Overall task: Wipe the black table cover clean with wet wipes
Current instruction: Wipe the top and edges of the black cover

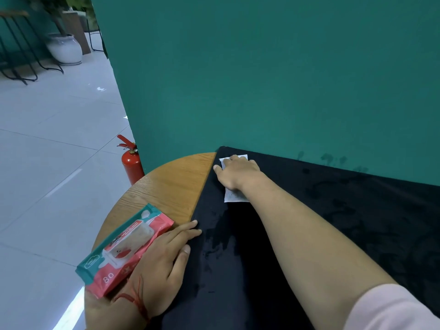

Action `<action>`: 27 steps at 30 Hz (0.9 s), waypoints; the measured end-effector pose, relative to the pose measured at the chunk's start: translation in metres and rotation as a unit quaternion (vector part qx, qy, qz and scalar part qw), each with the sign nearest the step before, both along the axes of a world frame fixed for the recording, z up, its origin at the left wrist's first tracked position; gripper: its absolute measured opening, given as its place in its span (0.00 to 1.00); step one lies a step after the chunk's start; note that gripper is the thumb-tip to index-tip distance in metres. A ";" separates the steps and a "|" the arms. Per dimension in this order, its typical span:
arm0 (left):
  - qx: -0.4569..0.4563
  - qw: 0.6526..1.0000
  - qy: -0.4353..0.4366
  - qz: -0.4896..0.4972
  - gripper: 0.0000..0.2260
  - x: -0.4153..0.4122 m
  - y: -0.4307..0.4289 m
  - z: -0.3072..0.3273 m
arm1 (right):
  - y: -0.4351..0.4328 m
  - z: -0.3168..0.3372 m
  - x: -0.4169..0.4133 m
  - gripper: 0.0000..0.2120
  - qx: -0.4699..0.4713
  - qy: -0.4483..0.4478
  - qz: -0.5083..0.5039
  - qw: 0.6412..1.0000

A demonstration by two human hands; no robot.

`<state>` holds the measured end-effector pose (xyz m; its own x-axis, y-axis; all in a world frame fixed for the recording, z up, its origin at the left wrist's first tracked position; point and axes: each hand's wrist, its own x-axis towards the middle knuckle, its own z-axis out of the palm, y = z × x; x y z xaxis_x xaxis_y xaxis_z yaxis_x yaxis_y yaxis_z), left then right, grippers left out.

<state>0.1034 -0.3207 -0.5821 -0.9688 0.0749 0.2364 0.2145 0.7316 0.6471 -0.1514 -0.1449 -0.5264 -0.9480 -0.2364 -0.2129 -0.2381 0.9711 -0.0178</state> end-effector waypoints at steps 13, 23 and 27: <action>-0.002 1.000 0.005 -0.001 0.18 -0.002 -0.001 -0.001 | 0.000 -0.040 -0.006 0.31 -0.139 0.084 -0.007 0.987; -0.002 1.000 0.008 0.001 0.17 -0.002 0.000 -0.001 | -0.006 -0.037 -0.028 0.39 -0.110 0.050 0.034 0.992; -0.004 1.000 0.003 0.000 0.17 -0.003 -0.001 0.001 | -0.004 -0.034 -0.034 0.38 -0.104 0.042 0.059 0.992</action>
<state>0.1005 -0.3213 -0.5815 -0.9673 0.0765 0.2419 0.2183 0.7368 0.6400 -0.1856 -0.1489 -0.5606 -0.9235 -0.3772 -0.0694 -0.3590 0.9138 -0.1898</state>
